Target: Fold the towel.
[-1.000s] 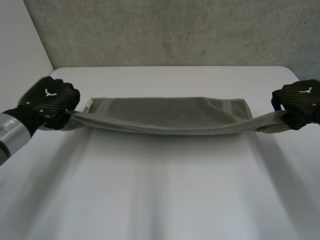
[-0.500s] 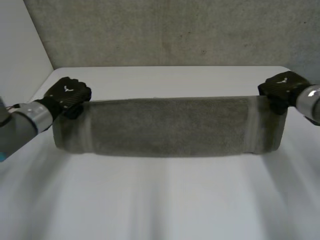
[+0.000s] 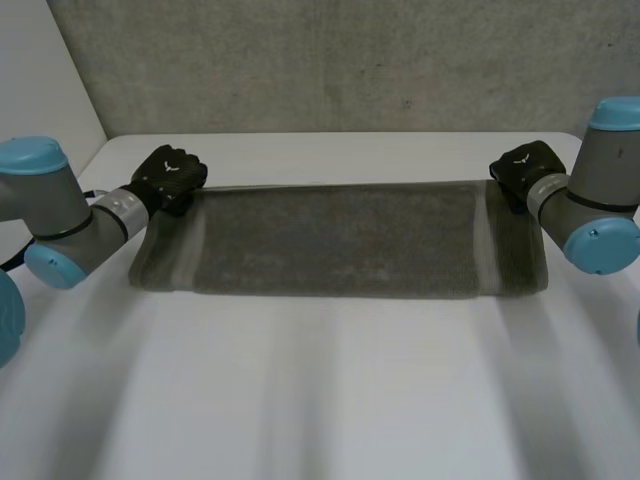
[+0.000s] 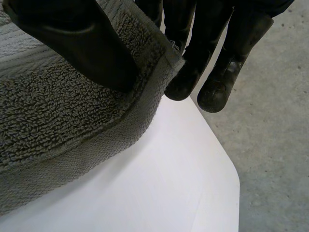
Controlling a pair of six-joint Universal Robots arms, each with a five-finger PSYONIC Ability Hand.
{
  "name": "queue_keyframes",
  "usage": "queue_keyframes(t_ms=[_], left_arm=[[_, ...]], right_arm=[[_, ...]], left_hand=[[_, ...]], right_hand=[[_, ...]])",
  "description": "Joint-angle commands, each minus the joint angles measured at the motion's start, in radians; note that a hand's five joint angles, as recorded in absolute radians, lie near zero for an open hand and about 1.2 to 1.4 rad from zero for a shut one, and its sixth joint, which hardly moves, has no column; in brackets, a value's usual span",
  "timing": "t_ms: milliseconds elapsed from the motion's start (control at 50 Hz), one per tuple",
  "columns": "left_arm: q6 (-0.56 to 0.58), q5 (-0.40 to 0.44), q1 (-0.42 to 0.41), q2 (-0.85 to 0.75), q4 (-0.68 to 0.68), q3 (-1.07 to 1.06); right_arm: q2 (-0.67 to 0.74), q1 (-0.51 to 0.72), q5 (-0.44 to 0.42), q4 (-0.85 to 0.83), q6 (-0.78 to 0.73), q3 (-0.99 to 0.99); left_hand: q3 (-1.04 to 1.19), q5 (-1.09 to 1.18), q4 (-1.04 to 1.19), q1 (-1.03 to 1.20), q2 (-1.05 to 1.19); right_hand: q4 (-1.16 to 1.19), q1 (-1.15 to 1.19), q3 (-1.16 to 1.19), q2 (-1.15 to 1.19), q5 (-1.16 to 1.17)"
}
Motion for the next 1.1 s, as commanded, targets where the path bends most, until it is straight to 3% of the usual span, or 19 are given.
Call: queue_keyframes(t_ms=[20,80,100,120,140,160,360,460,620,840,1100], left_arm=[[0.000,-0.039,-0.022,-0.045,0.003,0.066],[0.000,-0.062,-0.027,-0.059,0.002,0.081],[0.000,-0.078,-0.028,-0.060,0.000,0.083],[0.000,-0.096,-0.033,-0.060,-0.001,0.083],[0.000,-0.096,-0.033,-0.060,-0.001,0.083],[0.000,-0.116,-0.034,-0.057,-0.001,0.082],[-0.015,-0.176,-0.054,0.006,-0.046,0.051],[-0.069,-0.177,-0.051,0.104,-0.061,-0.038],[-0.149,-0.165,-0.048,0.367,-0.032,-0.392],[-0.153,-0.162,-0.056,0.503,0.071,-0.675],[-0.153,-0.161,-0.068,0.521,0.127,-0.764]], right_arm=[[0.058,0.009,0.027,-0.003,0.000,-0.078],[0.065,0.010,0.029,-0.006,0.000,-0.083],[0.068,0.012,0.029,-0.012,0.002,-0.085],[0.071,0.012,0.030,-0.024,0.002,-0.083],[0.071,0.012,0.030,-0.024,0.002,-0.083],[0.069,0.015,0.033,-0.037,0.003,-0.083],[-0.018,0.063,0.039,-0.054,0.048,-0.040],[-0.215,0.055,0.017,-0.052,0.161,0.185],[-0.401,0.024,-0.043,-0.046,0.166,0.522],[-0.391,-0.077,-0.129,-0.118,0.160,0.750],[-0.287,-0.088,-0.137,-0.262,0.158,0.753]], left_hand=[[0.049,0.078,0.036,0.139,0.046],[-0.118,-0.089,-0.131,-0.028,-0.121],[-0.496,-0.466,-0.509,-0.405,-0.499],[-0.807,-0.778,-0.821,-0.717,-0.811],[-0.811,-0.781,-0.824,-0.720,-0.814],[-1.139,-1.110,-1.152,-1.049,-1.142],[-1.169,-1.140,-1.182,-1.079,-1.172],[-1.160,-1.131,-1.173,-1.070,-1.163],[-1.151,-1.122,-1.164,-1.061,-1.155],[-1.154,-1.125,-1.167,-1.064,-1.158],[-1.157,-1.128,-1.170,-1.067,-1.160]], right_hand=[[0.059,0.070,0.064,0.068,0.054],[0.059,0.070,0.064,0.068,0.054],[-0.173,-0.161,-0.167,-0.163,-0.178],[-0.698,-0.687,-0.693,-0.689,-0.703],[-0.703,-0.692,-0.698,-0.694,-0.708],[-1.154,-1.143,-1.149,-1.145,-1.159],[-1.163,-1.152,-1.158,-1.154,-1.168],[-1.163,-1.152,-1.158,-1.154,-1.168],[-1.163,-1.152,-1.158,-1.154,-1.168],[-1.112,-1.100,-1.107,-1.102,-1.117],[-0.847,-0.836,-0.842,-0.838,-0.853]])
